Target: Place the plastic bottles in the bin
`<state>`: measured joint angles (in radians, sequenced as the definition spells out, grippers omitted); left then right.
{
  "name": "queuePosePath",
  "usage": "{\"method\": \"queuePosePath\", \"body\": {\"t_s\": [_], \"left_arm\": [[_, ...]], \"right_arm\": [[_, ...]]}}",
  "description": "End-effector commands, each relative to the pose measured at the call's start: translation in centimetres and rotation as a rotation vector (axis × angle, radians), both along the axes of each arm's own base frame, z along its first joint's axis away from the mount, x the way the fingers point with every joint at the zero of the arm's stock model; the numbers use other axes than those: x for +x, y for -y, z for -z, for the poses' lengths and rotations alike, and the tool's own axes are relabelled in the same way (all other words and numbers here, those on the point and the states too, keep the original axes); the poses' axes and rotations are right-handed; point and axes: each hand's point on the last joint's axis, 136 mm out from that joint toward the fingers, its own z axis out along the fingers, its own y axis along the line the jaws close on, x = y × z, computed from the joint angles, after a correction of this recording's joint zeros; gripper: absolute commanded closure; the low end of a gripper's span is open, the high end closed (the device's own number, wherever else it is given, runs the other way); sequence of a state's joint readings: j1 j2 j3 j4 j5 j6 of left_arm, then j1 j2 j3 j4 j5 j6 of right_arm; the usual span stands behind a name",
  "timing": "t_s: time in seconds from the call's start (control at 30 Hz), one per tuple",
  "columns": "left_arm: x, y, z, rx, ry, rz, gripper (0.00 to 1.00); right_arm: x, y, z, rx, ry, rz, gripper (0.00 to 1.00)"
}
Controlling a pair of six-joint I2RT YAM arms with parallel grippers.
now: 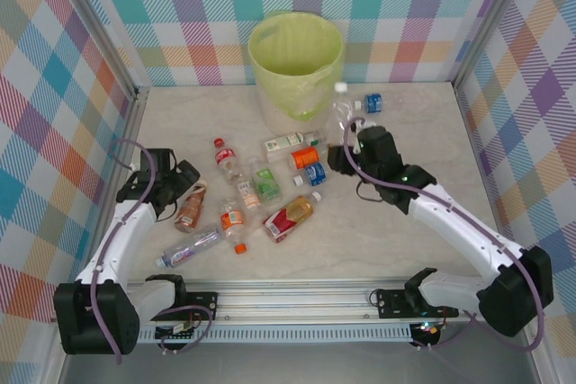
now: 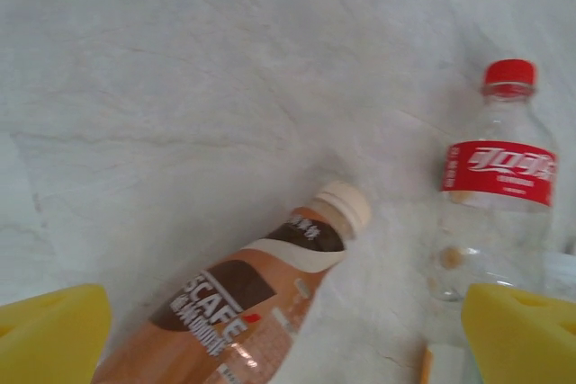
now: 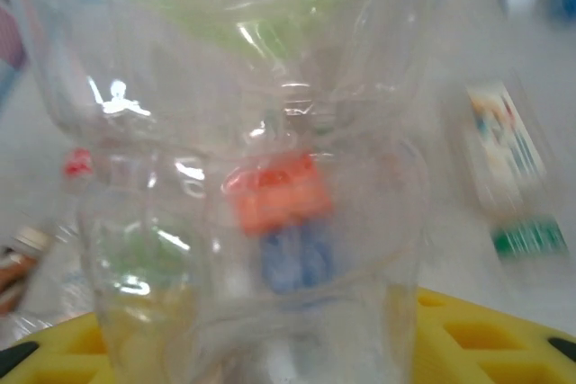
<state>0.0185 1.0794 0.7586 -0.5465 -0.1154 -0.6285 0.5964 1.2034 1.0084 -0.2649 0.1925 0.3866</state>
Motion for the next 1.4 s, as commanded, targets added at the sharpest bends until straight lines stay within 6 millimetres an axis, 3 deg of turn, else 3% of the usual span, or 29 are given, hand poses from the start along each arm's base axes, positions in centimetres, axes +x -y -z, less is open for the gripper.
{"method": "queuePosePath", "body": {"t_s": [0.0,0.07,0.27,0.4,0.53,0.67,0.73,0.87,1.03,1.2,1.37], "left_arm": [[-0.8,-1.3,1.8,-0.012,-0.036,-0.080,0.00],[-0.6,-1.4,2.5,-0.030,-0.042,-0.095,0.00],[-0.4,-1.6,3.5,-0.051,-0.075,-0.107,0.00],[-1.0,-2.0,4.0,-0.022,-0.120,-0.113,0.00],[-1.5,-2.3,4.4,-0.004,-0.153,-0.111,0.00],[-1.7,-2.1,4.7,-0.003,-0.163,-0.095,0.00],[-1.7,-2.0,4.9,-0.011,-0.164,-0.091,0.00],[-1.7,-1.5,5.3,-0.032,-0.177,-0.065,0.00],[-2.0,-1.1,5.4,-0.037,-0.190,-0.037,0.00],[-2.3,-0.7,5.4,-0.035,-0.195,-0.030,0.00],[-2.6,-0.7,5.7,-0.026,-0.197,-0.037,0.00]], "right_arm": [[3.1,-4.4,-9.0,0.057,0.315,-0.166,0.49],[4.9,-5.7,-11.7,0.042,0.379,-0.185,0.49],[10.8,-7.7,-16.2,-0.029,0.465,-0.140,0.49],[15.1,-7.7,-17.0,-0.064,0.448,-0.080,0.49],[18.7,-8.0,-16.3,-0.148,0.415,-0.042,0.47],[20.7,-8.4,-15.3,-0.201,0.373,-0.015,0.44],[21.2,-8.6,-15.3,-0.201,0.362,-0.005,0.37],[21.0,-8.4,-15.7,-0.180,0.341,0.006,0.20],[18.7,-7.5,-17.1,-0.146,0.319,0.001,0.15],[14.6,-6.7,-18.4,-0.077,0.319,-0.066,0.08],[9.5,-4.8,-17.8,0.013,0.329,-0.096,0.00]]}}
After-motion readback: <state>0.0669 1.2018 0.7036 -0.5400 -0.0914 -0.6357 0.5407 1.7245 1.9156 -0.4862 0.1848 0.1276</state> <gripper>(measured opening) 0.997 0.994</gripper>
